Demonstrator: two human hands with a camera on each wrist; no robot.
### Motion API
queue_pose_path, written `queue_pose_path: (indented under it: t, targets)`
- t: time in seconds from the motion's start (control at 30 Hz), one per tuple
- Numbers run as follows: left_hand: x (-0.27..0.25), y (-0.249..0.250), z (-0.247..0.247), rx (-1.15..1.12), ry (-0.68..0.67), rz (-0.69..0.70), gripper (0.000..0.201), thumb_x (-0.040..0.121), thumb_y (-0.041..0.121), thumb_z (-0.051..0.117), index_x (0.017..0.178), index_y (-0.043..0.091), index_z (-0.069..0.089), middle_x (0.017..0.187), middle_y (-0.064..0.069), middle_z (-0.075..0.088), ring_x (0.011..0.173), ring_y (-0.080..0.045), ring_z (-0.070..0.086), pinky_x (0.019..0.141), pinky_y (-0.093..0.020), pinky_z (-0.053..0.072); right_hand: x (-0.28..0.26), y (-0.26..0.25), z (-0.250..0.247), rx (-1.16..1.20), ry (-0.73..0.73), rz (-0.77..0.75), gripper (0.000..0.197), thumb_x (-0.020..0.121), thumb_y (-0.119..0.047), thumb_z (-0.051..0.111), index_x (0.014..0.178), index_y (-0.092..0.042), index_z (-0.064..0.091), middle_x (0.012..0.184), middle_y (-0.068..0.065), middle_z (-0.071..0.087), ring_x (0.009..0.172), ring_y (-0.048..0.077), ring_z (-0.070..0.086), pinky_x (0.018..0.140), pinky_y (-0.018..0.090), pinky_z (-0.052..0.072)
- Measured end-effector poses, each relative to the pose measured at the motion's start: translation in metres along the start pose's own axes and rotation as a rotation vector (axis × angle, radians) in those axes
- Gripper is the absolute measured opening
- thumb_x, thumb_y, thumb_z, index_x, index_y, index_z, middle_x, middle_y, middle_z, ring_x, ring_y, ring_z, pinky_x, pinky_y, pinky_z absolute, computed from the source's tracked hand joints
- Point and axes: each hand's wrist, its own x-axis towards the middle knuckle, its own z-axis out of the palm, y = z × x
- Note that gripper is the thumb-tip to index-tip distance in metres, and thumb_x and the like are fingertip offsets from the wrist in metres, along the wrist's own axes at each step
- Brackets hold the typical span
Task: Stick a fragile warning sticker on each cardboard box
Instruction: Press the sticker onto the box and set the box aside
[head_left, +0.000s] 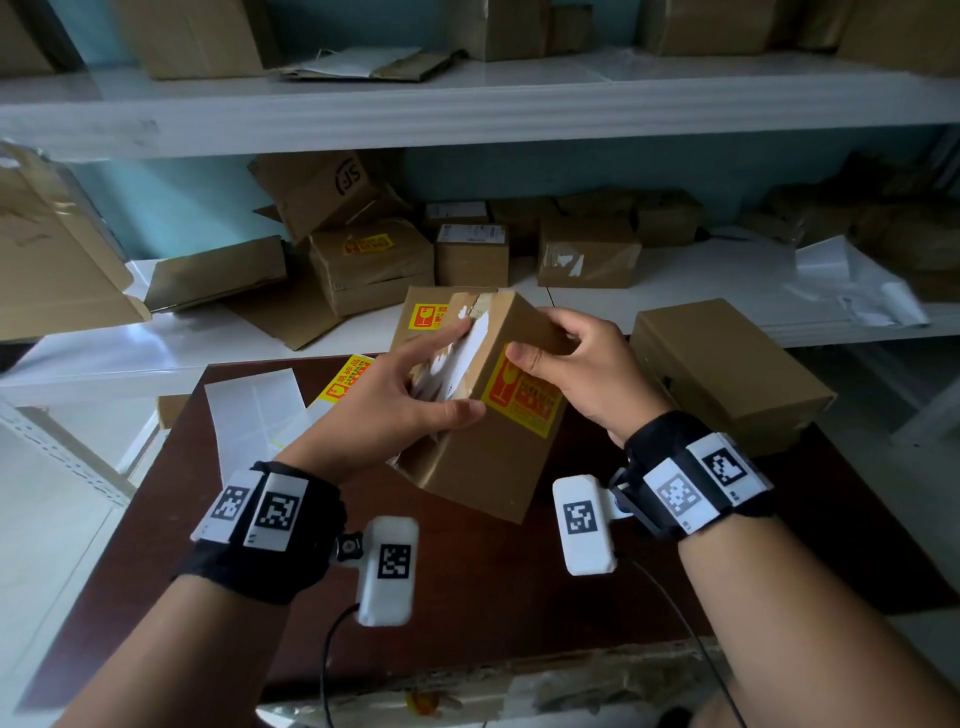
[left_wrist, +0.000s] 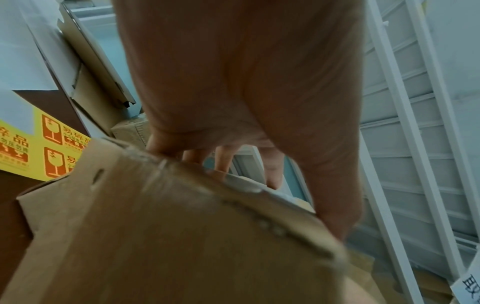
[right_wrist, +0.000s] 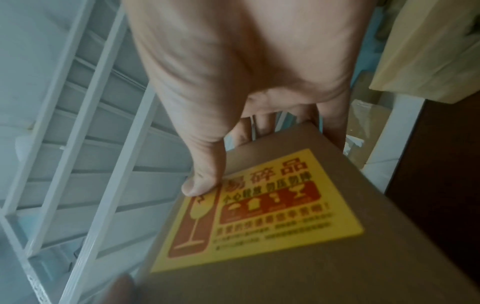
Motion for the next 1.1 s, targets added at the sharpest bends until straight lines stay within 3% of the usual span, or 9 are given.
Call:
queue_pose_path:
  t: [0.3,0.43,0.6,0.67,0.73,0.83,0.93,1.0,1.1]
  targets:
    - [0.001,-0.001,-0.009,-0.192,0.045,0.019,0.080,0.067,0.040,0.085,0.138,0.050,0.051,0.137,0.012,0.058,0.112,-0.020,0.068,0.091,-0.046,0.056,0.005,0.005,-0.017,-0.046,0.056,-0.118,0.059,0.080,-0.016,0.082,0.132,-0.030,0.059,0.131,-0.014,0.062,0.125,-0.002,0.054,0.110,0.037,0.045]
    - [0.005,-0.007,-0.011,-0.248,0.054,0.052,0.078,0.072,0.040,0.083,0.142,0.045,0.048,0.148,0.006,0.050,0.120,-0.025,0.064,0.100,-0.056,0.049,0.004,0.006,-0.022,0.079,0.048,-0.110,0.056,0.088,-0.003,0.072,0.137,-0.025,0.054,0.143,-0.008,0.054,0.125,-0.002,0.054,0.103,0.025,0.050]
    - [0.012,-0.009,-0.010,-0.325,0.097,0.123,0.070,0.084,0.034,0.071,0.148,0.037,0.043,0.148,0.000,0.051,0.131,-0.026,0.055,0.107,-0.057,0.042,0.005,0.011,-0.019,0.128,0.123,-0.085,0.055,0.095,0.007,0.055,0.134,-0.032,0.055,0.141,-0.012,0.054,0.127,0.000,0.054,0.107,0.032,0.048]
    - [0.015,-0.008,-0.010,-0.399,0.124,0.162,0.064,0.092,0.027,0.061,0.152,0.031,0.037,0.146,-0.009,0.054,0.133,-0.032,0.052,0.108,-0.055,0.040,0.005,0.011,-0.017,0.177,0.129,-0.005,0.047,0.100,-0.005,0.053,0.137,-0.034,0.053,0.140,-0.012,0.056,0.127,0.006,0.056,0.101,0.032,0.052]
    - [0.018,-0.008,-0.011,-0.456,0.192,0.160,0.060,0.095,0.025,0.055,0.152,0.031,0.036,0.144,-0.008,0.055,0.133,-0.031,0.052,0.107,-0.055,0.041,0.003,0.009,-0.013,0.241,0.038,0.146,0.042,0.100,-0.038,0.053,0.142,-0.034,0.048,0.145,-0.006,0.053,0.125,0.015,0.057,0.098,0.041,0.053]
    - [0.023,-0.010,-0.007,-0.491,0.258,0.136,0.061,0.095,0.030,0.056,0.152,0.033,0.035,0.144,-0.005,0.055,0.135,-0.028,0.050,0.110,-0.062,0.037,-0.003,0.008,-0.006,0.265,-0.203,0.278,0.077,0.076,-0.077,0.053,0.144,-0.042,0.043,0.147,-0.008,0.052,0.132,0.022,0.051,0.105,0.054,0.043]
    - [0.027,-0.010,-0.001,-0.505,0.265,0.129,0.060,0.097,0.032,0.055,0.153,0.031,0.034,0.146,-0.006,0.053,0.136,-0.027,0.049,0.110,-0.063,0.035,-0.008,0.006,0.001,0.324,-0.259,0.285,0.065,0.074,-0.061,0.067,0.134,-0.042,0.051,0.133,-0.007,0.062,0.127,0.020,0.054,0.101,0.054,0.047]
    - [0.029,-0.008,0.001,-0.480,0.238,0.139,0.058,0.099,0.035,0.052,0.153,0.034,0.032,0.147,-0.003,0.052,0.136,-0.026,0.049,0.108,-0.061,0.039,-0.008,0.005,0.002,0.396,-0.202,0.278,0.054,0.079,-0.045,0.069,0.130,-0.034,0.056,0.125,-0.003,0.066,0.121,0.021,0.059,0.099,0.058,0.051]
    - [0.032,-0.010,0.004,-0.398,0.196,0.110,0.051,0.099,0.044,0.051,0.148,0.046,0.036,0.147,0.008,0.051,0.134,-0.018,0.050,0.104,-0.051,0.045,-0.005,0.004,-0.004,0.444,-0.094,0.275,0.047,0.079,-0.042,0.067,0.124,-0.032,0.062,0.117,0.000,0.069,0.115,0.024,0.062,0.097,0.054,0.053]
